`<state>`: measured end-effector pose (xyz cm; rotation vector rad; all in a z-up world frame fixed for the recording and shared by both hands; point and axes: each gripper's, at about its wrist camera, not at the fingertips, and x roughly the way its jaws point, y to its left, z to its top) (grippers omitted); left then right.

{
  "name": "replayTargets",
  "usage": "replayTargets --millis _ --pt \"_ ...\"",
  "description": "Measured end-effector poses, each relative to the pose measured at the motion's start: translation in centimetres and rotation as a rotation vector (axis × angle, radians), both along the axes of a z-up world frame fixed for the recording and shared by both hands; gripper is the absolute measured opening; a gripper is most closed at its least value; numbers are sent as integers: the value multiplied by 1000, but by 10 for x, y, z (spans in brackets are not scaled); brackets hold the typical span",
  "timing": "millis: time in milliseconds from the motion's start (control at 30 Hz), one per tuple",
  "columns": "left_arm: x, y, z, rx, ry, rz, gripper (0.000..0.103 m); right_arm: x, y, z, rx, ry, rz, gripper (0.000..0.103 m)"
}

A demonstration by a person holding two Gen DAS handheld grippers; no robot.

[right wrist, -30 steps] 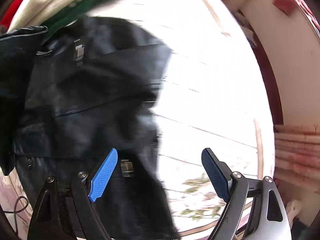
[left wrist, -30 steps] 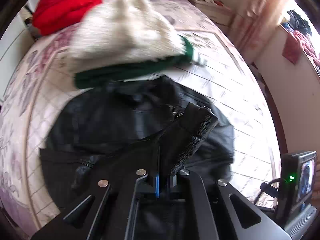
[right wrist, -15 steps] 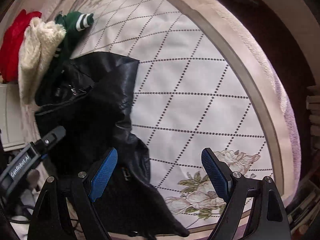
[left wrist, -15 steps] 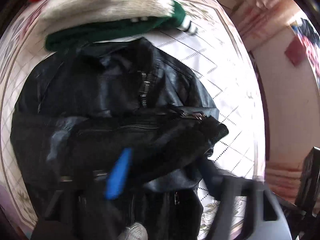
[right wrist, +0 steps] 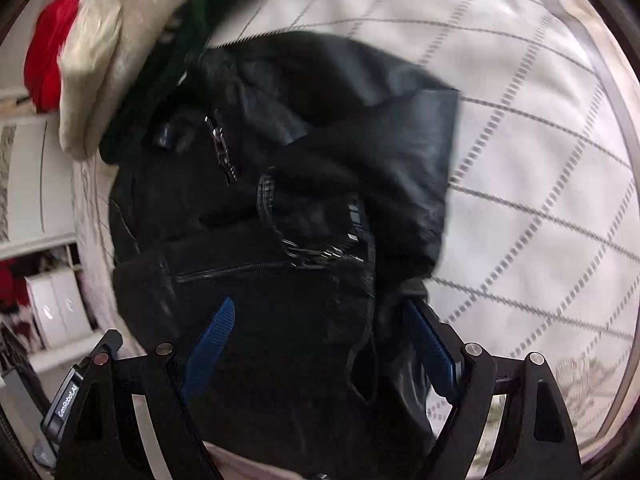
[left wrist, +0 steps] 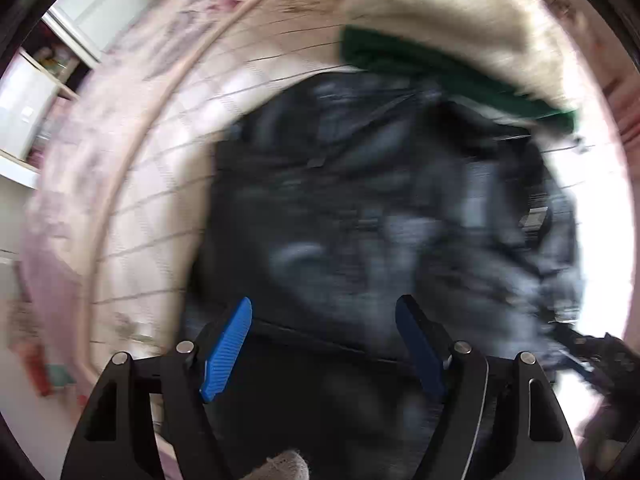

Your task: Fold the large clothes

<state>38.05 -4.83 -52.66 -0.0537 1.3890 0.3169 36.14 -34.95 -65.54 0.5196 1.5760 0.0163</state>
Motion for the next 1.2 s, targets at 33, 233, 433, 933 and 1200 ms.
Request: replayTargets --millis 33,233,433,933,1200 --pt "-2 6 -4 28 7 3 73 1 10 3 -111 -2 45 54" --pt "-17 37 -3 37 23 53 73 -23 11 49 -244 -145 17 2" --pt "-15 54 12 -2 -6 111 73 -43 -2 88 -202 -223 -90 1" --pt "25 101 -76 15 85 116 84 -27 -29 33 -31 -63 -235 61" --pt "16 90 -30 63 3 24 84 -27 20 45 -260 -100 -128 21"
